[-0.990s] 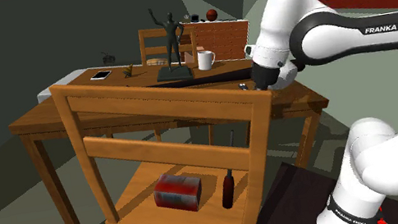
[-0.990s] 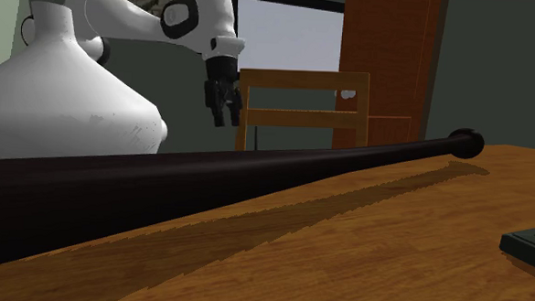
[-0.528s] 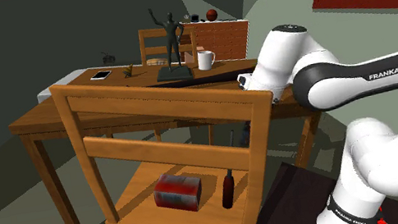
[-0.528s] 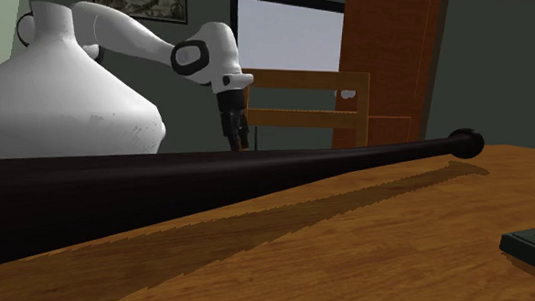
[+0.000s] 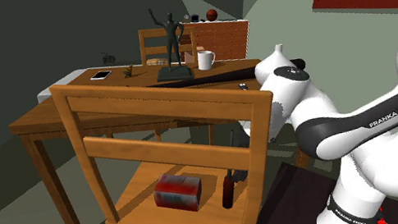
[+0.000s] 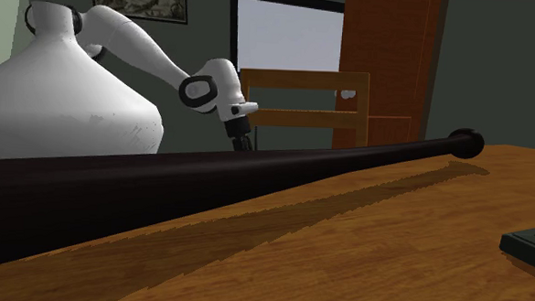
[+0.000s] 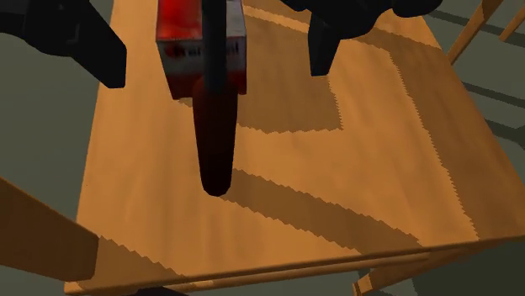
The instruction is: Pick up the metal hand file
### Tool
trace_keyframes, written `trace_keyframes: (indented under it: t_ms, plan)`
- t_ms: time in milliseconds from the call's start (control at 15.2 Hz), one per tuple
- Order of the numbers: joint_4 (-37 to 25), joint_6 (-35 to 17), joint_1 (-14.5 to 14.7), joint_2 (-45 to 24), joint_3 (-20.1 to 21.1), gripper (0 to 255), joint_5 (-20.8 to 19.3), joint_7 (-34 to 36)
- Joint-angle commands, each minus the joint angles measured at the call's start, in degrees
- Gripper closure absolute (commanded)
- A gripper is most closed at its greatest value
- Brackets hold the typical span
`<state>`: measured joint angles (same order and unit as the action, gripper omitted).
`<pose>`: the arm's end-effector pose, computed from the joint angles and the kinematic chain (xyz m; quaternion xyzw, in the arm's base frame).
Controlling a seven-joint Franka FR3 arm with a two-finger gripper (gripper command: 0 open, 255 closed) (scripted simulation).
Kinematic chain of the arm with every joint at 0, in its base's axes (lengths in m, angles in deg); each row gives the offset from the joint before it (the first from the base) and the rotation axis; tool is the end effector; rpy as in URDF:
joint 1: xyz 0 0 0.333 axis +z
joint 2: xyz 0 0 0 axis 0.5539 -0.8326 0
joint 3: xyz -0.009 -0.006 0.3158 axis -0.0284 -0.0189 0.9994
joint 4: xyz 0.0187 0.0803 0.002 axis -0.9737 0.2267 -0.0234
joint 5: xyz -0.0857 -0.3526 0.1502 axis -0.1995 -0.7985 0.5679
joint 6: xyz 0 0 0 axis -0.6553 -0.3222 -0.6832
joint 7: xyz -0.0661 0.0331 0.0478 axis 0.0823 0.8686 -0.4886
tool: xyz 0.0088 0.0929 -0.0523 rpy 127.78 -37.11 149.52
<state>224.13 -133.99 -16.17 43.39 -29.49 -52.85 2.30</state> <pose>0.2747 0.1509 0.3828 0.9707 0.1712 0.1666 0.0253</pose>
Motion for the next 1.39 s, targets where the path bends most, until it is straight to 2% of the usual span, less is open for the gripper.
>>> trace_keyframes:
  t_ms: [0, 330, 462, 528, 1122, 1320]
  plan:
    - [1.01, -3.34, 0.08, -1.90, 0.81, 0, 0.04, 0.55]
    - [3.06, -9.38, -0.65, -5.88, 2.03, 0, -0.22, 1.53]
    - [3.27, -10.11, -0.77, -6.39, 2.19, 0, -0.27, 1.66]
    - [3.19, -10.01, -0.80, -6.37, 2.13, 255, -0.29, 1.59]
    - [3.27, -10.11, -0.77, -6.40, 2.20, 255, -0.27, 1.66]
    - [2.12, -6.39, -0.23, -3.83, 1.40, 255, -0.06, 1.03]
